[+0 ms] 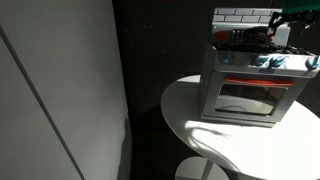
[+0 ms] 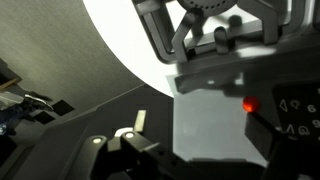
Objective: Press the top button on the right side of the stove
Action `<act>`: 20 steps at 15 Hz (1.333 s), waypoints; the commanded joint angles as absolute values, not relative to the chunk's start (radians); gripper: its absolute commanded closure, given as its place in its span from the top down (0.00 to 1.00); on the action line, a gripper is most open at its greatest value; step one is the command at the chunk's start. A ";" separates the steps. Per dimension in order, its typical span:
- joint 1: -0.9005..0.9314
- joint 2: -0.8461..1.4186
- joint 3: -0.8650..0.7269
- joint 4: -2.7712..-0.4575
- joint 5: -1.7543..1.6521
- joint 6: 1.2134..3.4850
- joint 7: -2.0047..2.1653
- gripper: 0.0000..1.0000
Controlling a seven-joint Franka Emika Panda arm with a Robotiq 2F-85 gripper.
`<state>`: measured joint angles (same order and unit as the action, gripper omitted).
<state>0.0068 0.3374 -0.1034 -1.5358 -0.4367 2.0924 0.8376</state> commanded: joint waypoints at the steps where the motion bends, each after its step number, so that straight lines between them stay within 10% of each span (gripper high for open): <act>1: 0.019 0.381 -0.125 -1.470 -0.422 2.081 0.843 1.00; 20: 0.010 0.240 -0.105 -1.577 -0.293 1.975 0.740 1.00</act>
<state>0.0142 0.3065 -0.1107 -1.5250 -0.3391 2.0172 0.7898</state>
